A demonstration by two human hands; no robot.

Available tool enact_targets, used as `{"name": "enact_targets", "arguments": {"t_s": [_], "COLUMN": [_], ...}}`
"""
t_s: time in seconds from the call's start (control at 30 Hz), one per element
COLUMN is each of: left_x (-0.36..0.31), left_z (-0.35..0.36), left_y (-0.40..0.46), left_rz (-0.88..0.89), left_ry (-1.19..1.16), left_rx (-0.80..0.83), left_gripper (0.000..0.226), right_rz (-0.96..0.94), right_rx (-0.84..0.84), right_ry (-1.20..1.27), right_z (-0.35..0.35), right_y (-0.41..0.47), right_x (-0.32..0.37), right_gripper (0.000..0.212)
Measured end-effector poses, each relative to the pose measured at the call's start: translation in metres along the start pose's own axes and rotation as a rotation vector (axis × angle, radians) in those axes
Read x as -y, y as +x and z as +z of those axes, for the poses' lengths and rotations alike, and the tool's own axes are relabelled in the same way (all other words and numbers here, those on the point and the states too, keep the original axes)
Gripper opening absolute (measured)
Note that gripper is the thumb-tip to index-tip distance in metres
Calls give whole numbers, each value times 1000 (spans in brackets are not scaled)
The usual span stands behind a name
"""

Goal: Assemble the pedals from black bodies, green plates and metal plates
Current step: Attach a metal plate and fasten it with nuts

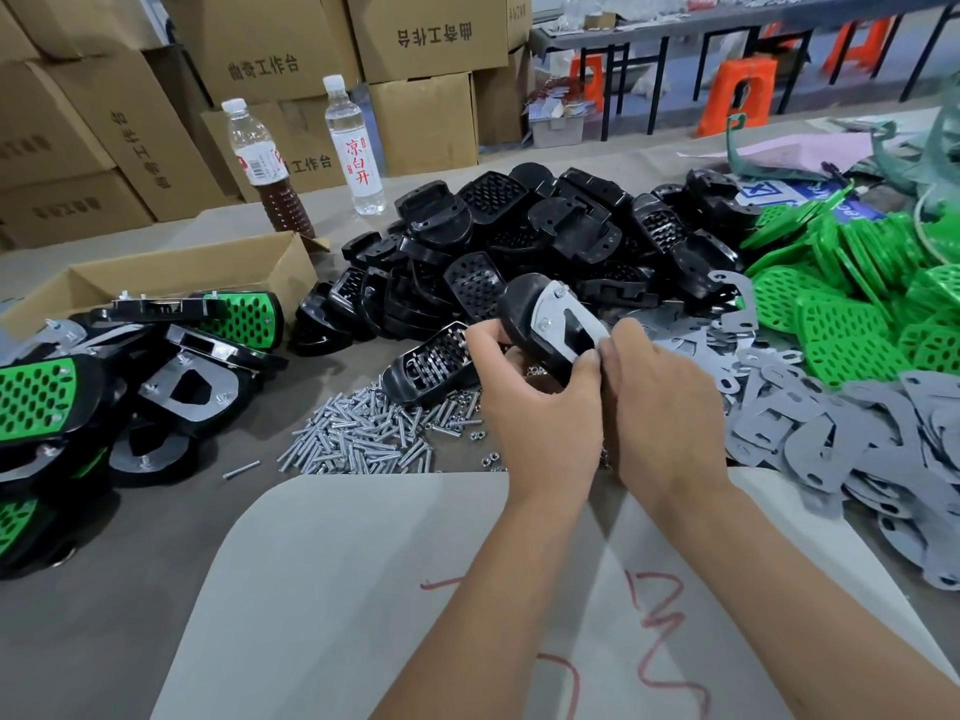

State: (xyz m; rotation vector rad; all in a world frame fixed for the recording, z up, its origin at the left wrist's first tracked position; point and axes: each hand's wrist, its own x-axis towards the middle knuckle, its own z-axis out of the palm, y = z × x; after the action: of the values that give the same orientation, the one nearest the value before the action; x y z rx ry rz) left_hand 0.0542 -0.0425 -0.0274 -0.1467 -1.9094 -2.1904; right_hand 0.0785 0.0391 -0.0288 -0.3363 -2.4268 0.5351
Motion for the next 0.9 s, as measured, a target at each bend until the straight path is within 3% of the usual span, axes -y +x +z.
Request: {"name": "enact_targets", "arguments": {"t_s": [0.17, 0.27, 0.37, 0.47, 0.57, 0.63, 0.7, 0.8, 0.9], "left_x": [0, 2, 1, 3, 5, 5, 4, 2, -3], "left_z": [2, 4, 7, 2, -6, -9, -10, -13, -17], "left_y": [-5, -6, -8, 0, 10, 14, 16, 18, 22], "left_rz": [46, 103, 168, 103, -14, -45, -43, 46, 106], "left_ry": [-3, 66, 147, 140, 131, 153, 162, 145, 121], "left_rx": [47, 55, -40, -130, -158, -143, -124, -70, 80], "left_gripper": [45, 42, 42, 45, 40, 35, 34, 27, 44], "right_rz": [199, 228, 175, 33, -216, -282, -301, -271, -109], "right_rx": [-47, -51, -13, 7, 143, 127, 84, 146, 156], "right_ry": [304, 357, 352, 404, 407, 381, 416, 559, 703], "right_z": [6, 7, 6, 4, 4, 7, 9, 5, 4], "right_y": [4, 8, 10, 7, 3, 4, 5, 6, 6], "right_x": [-9, -14, -18, -17, -17, -18, -20, -23, -26], "right_gripper": [37, 43, 46, 16, 32, 27, 19, 18, 21]}}
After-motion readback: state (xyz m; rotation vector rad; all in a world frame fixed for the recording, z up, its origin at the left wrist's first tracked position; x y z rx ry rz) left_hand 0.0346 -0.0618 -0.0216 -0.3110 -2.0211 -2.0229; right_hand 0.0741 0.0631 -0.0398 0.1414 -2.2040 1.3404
